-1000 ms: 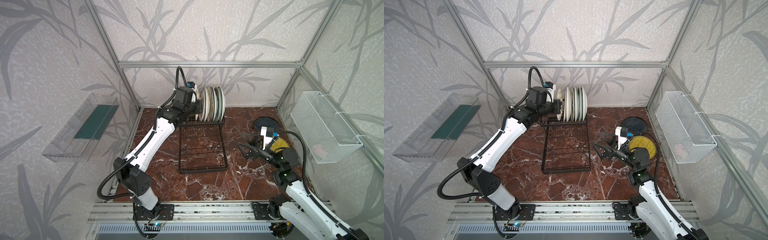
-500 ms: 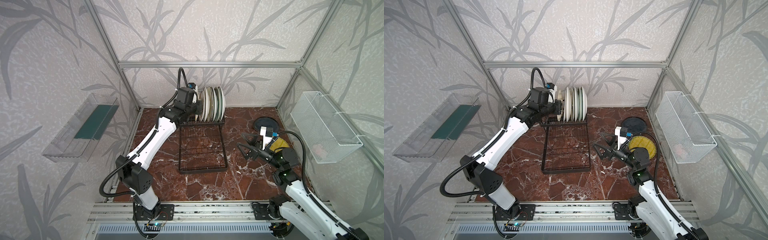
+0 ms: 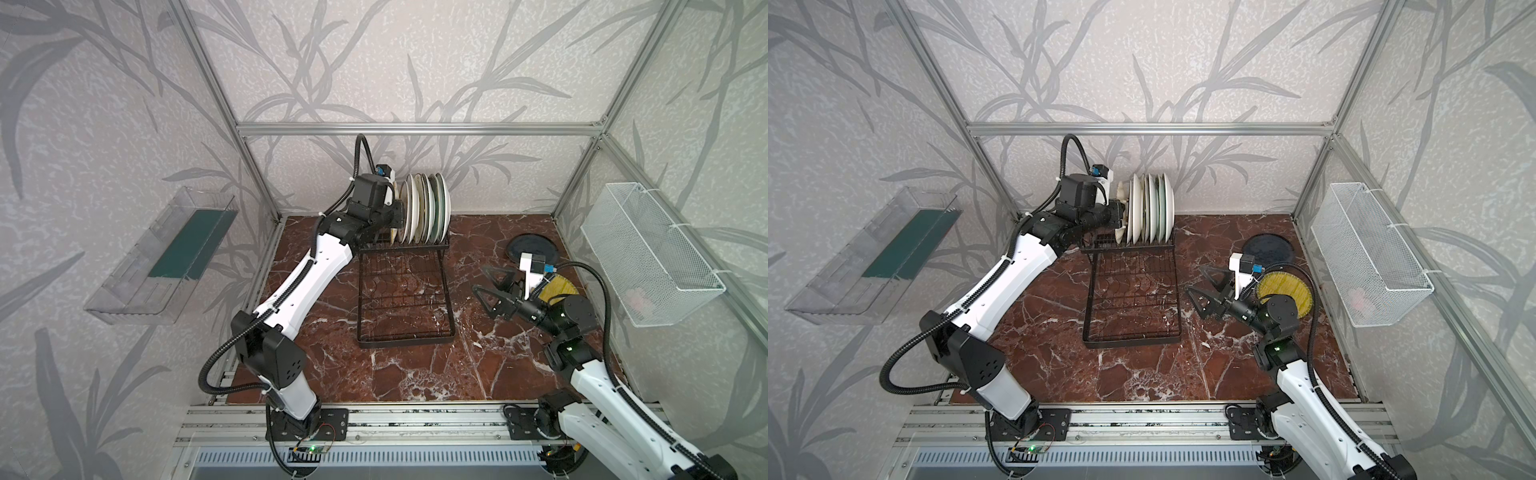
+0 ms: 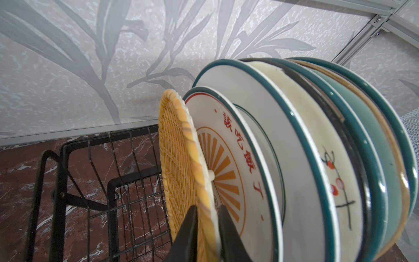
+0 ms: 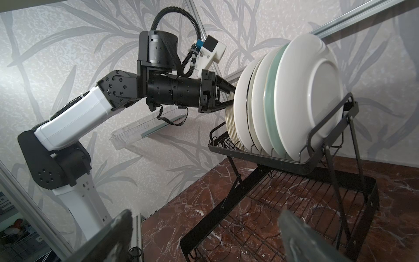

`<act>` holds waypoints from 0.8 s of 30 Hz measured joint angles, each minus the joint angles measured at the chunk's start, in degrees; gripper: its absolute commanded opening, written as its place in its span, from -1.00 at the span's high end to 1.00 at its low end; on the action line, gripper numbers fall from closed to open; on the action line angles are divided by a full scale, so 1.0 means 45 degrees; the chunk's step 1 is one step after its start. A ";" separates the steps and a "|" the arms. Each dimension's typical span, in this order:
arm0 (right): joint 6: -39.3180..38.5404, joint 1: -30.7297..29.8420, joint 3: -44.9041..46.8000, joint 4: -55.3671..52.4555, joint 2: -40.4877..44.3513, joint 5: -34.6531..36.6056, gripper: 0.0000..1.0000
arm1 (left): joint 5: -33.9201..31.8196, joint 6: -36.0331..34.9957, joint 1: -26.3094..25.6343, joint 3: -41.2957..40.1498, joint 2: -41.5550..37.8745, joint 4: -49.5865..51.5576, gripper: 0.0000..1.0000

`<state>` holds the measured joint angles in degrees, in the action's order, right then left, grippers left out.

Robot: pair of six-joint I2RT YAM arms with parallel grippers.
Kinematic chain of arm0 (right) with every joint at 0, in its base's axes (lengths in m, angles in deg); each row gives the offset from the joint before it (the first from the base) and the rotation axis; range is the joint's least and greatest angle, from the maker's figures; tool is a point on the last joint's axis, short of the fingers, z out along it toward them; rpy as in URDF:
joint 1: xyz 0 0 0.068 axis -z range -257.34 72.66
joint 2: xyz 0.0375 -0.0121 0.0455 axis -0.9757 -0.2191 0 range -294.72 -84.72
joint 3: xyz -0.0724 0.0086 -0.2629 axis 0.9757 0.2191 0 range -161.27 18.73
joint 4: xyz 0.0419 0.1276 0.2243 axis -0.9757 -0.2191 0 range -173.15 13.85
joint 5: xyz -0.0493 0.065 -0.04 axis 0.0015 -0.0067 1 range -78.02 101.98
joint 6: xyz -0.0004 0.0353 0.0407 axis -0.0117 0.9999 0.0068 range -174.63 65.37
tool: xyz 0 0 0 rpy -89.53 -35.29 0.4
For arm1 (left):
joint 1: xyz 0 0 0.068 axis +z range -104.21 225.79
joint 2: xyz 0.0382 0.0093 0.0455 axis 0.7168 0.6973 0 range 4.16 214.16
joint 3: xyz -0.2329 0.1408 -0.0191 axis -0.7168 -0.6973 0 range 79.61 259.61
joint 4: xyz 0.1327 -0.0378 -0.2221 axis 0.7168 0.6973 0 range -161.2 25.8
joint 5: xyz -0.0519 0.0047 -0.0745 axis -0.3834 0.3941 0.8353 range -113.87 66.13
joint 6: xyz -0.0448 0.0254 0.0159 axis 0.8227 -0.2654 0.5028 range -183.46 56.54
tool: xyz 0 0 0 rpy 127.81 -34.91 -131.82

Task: Load plates into a dish rack
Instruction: Place the plate on the dish rack.

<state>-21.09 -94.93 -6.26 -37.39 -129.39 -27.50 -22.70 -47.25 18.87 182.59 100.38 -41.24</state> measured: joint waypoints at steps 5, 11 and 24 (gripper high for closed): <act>0.0000 0.0000 0.0000 0.0000 -0.0010 0.0000 -0.98 | -0.0005 0.0053 0.0000 0.0000 0.0000 0.0000 0.51; 0.0000 -0.0005 0.0000 0.0000 -0.0015 0.0005 -0.98 | 0.0024 0.0194 0.0000 0.0005 -0.0019 0.0000 0.36; -0.0068 -0.0024 0.0000 -0.0019 -0.0024 0.0010 -0.98 | 0.0107 0.0457 0.0049 0.0675 -0.0491 0.0083 0.21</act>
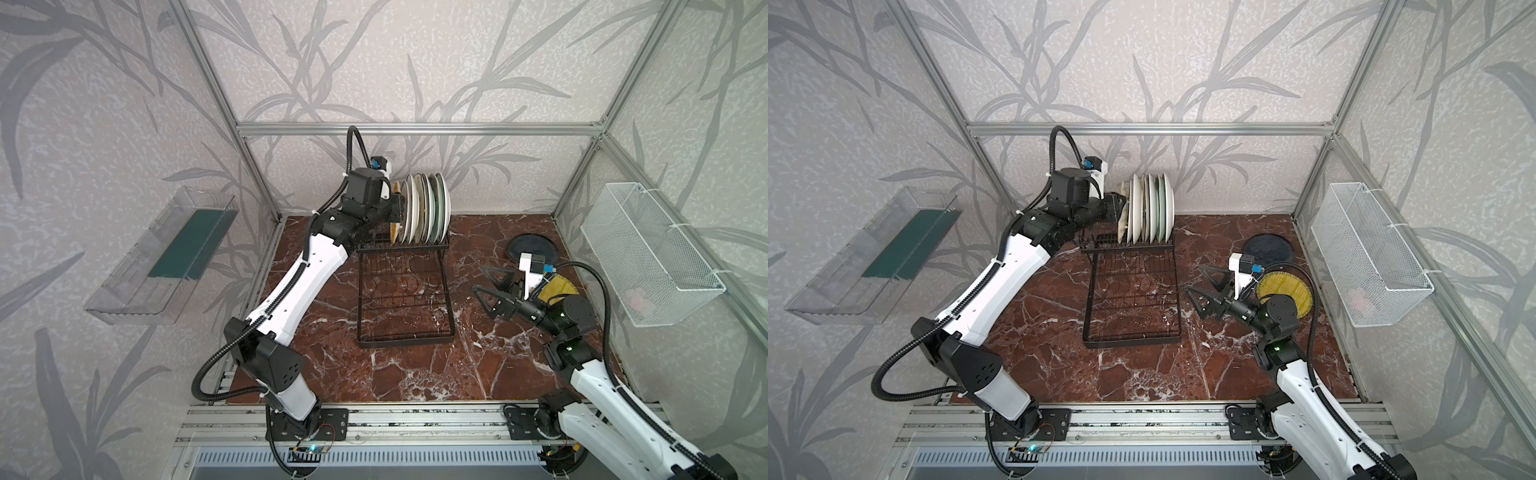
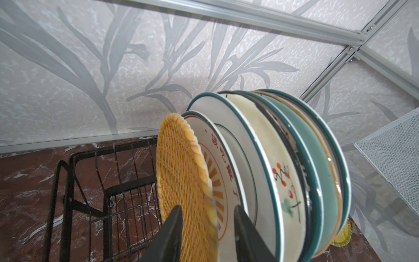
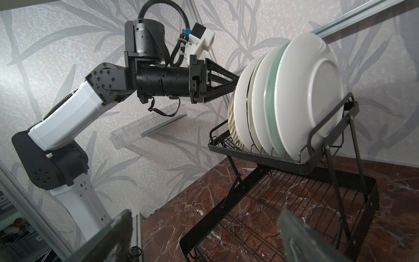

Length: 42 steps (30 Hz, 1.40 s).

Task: Load plates into a dish rack
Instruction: Place the plate on the dish rack, then pick up the plate from the middle-right of the table.

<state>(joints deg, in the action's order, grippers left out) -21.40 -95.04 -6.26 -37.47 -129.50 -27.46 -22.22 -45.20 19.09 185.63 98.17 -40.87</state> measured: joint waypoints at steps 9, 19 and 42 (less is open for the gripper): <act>-0.0121 0.0000 0.0000 -0.0321 0.0024 0.0228 -0.98 | 0.0675 0.0505 0.0073 -0.0495 -0.2001 0.0107 -0.13; -0.0321 0.0000 0.0000 -0.0962 0.0078 0.0947 -0.98 | 0.2837 0.0330 0.0092 -0.6790 -0.8476 -0.1161 -0.98; 0.2589 0.8854 0.0151 -0.9063 0.0107 0.3337 -0.98 | 0.8665 0.2909 0.0112 -1.4955 -1.0661 -0.6193 -0.98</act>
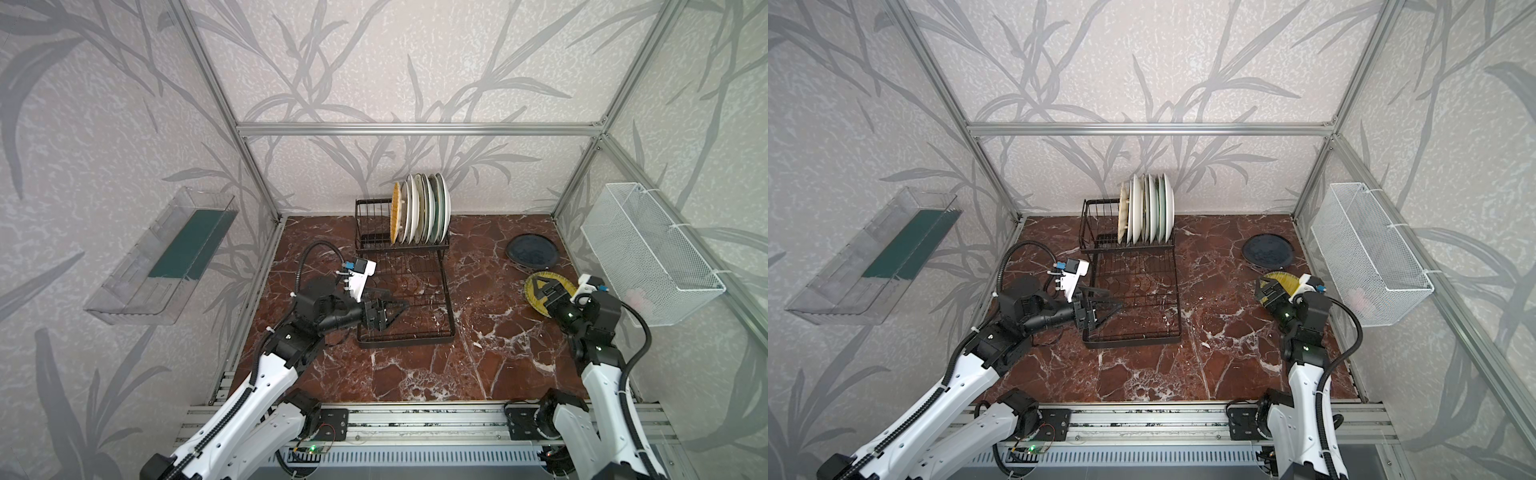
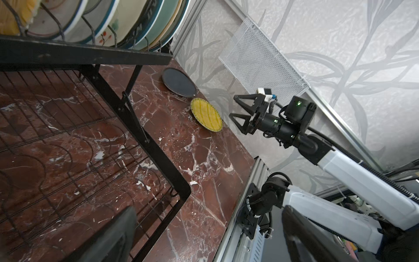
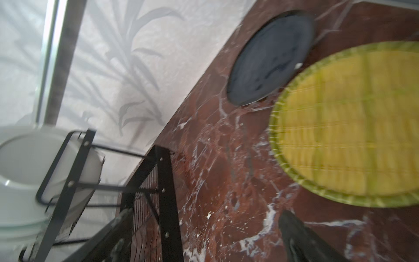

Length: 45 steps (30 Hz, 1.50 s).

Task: Load plates into a dish rack
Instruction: Pick up the plate from the middle-right of the table.

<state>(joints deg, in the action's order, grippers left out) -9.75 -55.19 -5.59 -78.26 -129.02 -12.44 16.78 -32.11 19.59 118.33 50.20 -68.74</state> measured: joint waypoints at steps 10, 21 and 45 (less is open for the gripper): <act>0.1379 0.2127 0.0806 0.0423 -0.2040 0.1569 -0.93 | -0.0986 0.0398 0.0005 -0.0117 -0.0602 0.0131 -0.98; 0.2191 0.3099 0.1195 0.3395 -0.5863 0.1316 -0.67 | -0.1496 0.0481 0.0015 -0.0243 -0.0597 0.0277 -0.98; 0.4809 0.3997 0.1894 1.5475 -1.3784 -0.1991 0.50 | -0.1734 0.0510 0.0029 -0.0311 -0.0908 0.0306 -0.98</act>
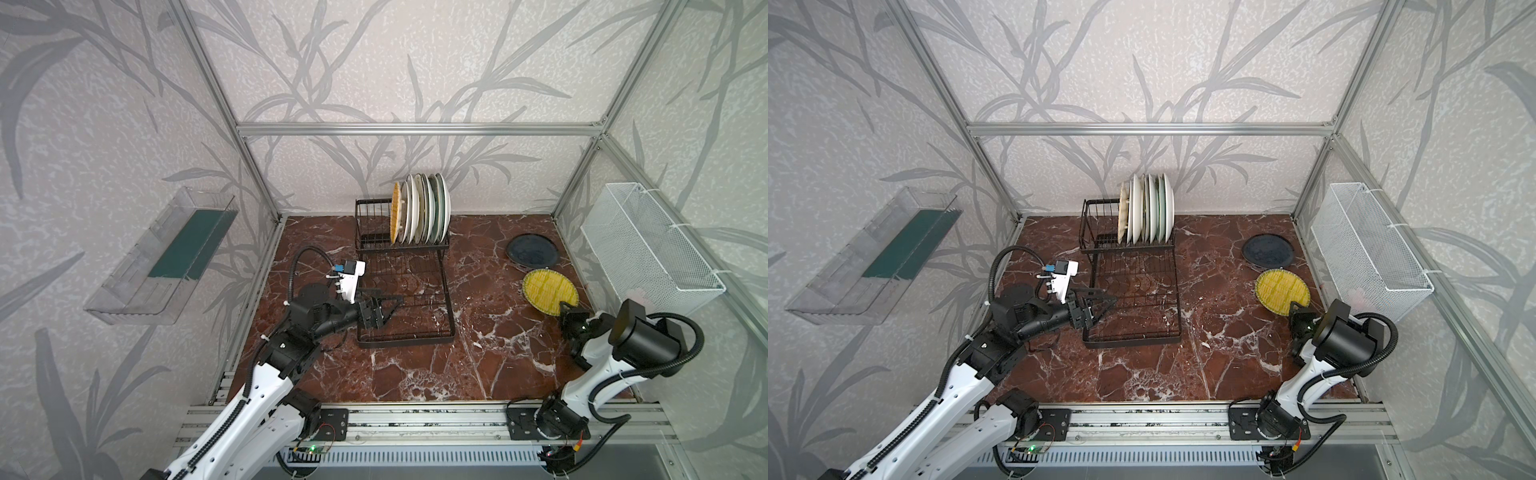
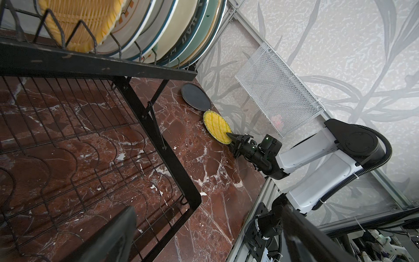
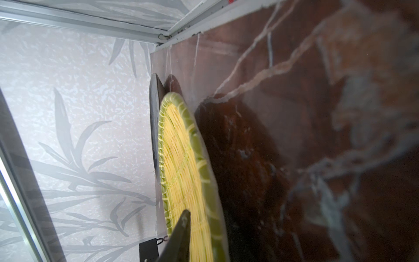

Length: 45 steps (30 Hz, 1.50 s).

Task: Load plates into a dish rack
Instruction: Pick up the plate from the middle-right of the table.

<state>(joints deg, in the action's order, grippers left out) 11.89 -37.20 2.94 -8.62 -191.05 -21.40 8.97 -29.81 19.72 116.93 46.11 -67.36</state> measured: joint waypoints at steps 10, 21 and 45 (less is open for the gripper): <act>0.0447 0.0058 0.0141 0.1263 -0.0418 -0.0267 0.51 | -0.0019 0.0005 0.0015 0.0000 0.0029 0.0000 -0.98; 0.0238 0.0121 0.0155 0.0136 0.0136 -0.0311 0.88 | -0.0049 0.0005 0.0068 0.0000 0.0044 0.0000 -0.98; -0.0617 0.0403 0.0593 -0.3798 0.3147 -0.0695 1.00 | -0.0053 0.0126 0.0228 0.0000 0.0073 0.0000 -0.98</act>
<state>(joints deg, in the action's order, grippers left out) 9.12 -35.39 5.61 -25.71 -176.88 -24.53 8.73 -29.24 20.75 116.93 46.44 -67.36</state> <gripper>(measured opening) 0.094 0.991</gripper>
